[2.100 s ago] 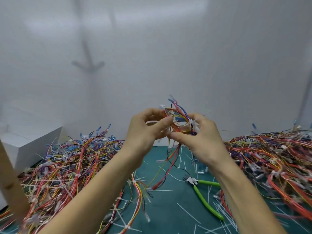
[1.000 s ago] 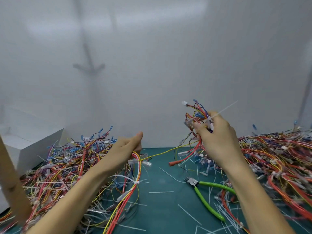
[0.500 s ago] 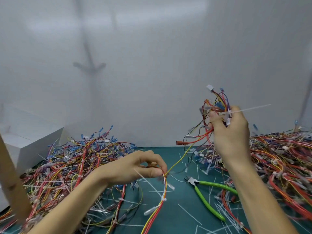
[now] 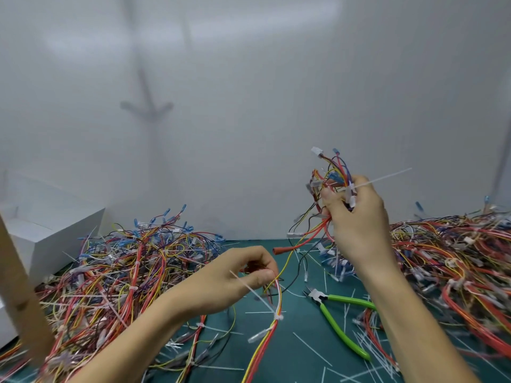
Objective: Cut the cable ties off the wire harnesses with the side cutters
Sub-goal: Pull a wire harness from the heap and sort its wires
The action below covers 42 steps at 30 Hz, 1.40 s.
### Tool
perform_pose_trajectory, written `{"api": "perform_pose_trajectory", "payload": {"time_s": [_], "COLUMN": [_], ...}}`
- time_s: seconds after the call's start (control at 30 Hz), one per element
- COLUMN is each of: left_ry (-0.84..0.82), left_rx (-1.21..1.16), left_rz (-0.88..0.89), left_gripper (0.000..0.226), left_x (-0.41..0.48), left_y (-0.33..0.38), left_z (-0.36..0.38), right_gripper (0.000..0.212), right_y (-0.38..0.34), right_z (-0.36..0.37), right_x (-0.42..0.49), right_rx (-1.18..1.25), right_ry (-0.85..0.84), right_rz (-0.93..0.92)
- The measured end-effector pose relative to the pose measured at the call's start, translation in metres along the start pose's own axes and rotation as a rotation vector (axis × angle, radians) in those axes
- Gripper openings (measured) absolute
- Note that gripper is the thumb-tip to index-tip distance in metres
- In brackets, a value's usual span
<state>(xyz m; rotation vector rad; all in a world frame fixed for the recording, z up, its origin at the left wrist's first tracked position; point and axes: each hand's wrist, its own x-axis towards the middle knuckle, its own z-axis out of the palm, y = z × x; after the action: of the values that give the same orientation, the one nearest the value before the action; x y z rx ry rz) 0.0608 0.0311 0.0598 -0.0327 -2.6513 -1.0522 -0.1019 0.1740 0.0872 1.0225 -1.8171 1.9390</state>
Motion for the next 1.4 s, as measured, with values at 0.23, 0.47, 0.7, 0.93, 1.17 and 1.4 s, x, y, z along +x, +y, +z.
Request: {"api": "perform_pose_trajectory", "payload": {"time_s": [0.23, 0.47, 0.7, 0.93, 1.17, 1.4], "left_ry": [-0.106, -0.160, -0.062, -0.209, -0.352, -0.125], "left_rx": [-0.093, -0.149, 0.002, 0.411, 0.626, 0.587], "left_rz": [-0.049, -0.105, -0.052, -0.313, -0.806, -0.704], "left_gripper": [0.009, 0.016, 0.021, 0.014, 0.023, 0.019], "left_x": [0.005, 0.001, 0.001, -0.003, -0.001, 0.057], "left_y": [-0.007, -0.012, -0.018, -0.026, -0.069, -0.049], "left_z": [0.001, -0.010, -0.006, -0.001, -0.031, -0.014], "right_gripper": [0.003, 0.008, 0.009, 0.003, 0.008, 0.013], "right_y": [-0.011, -0.006, -0.003, -0.004, -0.011, -0.008], "right_z": [0.007, 0.001, 0.000, -0.008, -0.016, -0.011], "right_x": [-0.002, 0.003, 0.005, 0.009, 0.011, 0.009], "right_rx": [0.290, 0.377, 0.401, 0.417, 0.435, 0.282], "right_ry": [0.005, 0.140, 0.178, 0.242, 0.236, 0.039], "right_rz": [-0.035, 0.009, 0.047, 0.065, -0.018, -0.062]}}
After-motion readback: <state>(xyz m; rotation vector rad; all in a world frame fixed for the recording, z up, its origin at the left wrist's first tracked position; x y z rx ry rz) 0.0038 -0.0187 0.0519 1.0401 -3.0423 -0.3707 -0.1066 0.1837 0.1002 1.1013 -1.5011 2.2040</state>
